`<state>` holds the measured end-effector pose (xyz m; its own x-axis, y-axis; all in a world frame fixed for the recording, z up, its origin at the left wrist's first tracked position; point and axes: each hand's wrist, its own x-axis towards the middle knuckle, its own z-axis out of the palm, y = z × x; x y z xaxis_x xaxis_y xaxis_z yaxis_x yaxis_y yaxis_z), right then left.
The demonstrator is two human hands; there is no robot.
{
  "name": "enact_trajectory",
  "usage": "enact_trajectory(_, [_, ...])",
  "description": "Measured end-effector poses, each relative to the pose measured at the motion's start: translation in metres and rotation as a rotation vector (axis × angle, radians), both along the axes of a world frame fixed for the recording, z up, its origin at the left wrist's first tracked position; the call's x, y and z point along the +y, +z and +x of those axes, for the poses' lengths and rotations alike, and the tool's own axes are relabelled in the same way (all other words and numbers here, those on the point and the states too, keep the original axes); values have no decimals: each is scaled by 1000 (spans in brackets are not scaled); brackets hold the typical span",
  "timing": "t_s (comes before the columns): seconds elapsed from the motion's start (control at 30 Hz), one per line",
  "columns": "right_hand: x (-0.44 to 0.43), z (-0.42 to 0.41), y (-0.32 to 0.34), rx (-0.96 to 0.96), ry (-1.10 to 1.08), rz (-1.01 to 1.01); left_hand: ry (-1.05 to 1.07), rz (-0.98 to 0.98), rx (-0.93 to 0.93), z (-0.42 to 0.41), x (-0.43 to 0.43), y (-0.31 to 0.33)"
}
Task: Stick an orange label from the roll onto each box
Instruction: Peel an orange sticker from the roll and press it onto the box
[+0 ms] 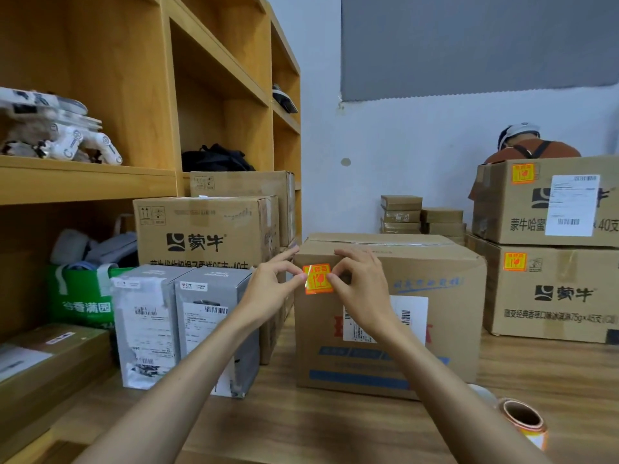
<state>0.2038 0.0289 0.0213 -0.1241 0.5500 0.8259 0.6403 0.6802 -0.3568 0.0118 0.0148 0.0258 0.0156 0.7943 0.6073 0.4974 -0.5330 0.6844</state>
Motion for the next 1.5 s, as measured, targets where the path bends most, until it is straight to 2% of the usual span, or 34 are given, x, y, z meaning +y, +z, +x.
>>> enact_trajectory(0.1, [0, 7, -1, 26, -9, 17, 15, 30, -38, 7, -1, 0])
enact_trajectory(0.4, [-1, 30, -10, 109, 18, 48, 106, 146, 15, 32, -10, -4])
enact_trajectory(0.67, [8, 20, -15, 107, -86, 157, 190, 207, 53, 37, -5, -2])
enact_trajectory(1.03, [16, 12, -18, 60, -206, 225, 247, 285, 179, 40, 4, -3])
enact_trajectory(1.3, [12, 14, -7, -77, -290, 229, 369, 308, 262, 37, 6, -3])
enact_trajectory(1.5, [13, 32, 10, -152, -270, 181, 149, 125, 272, 19, 8, 7])
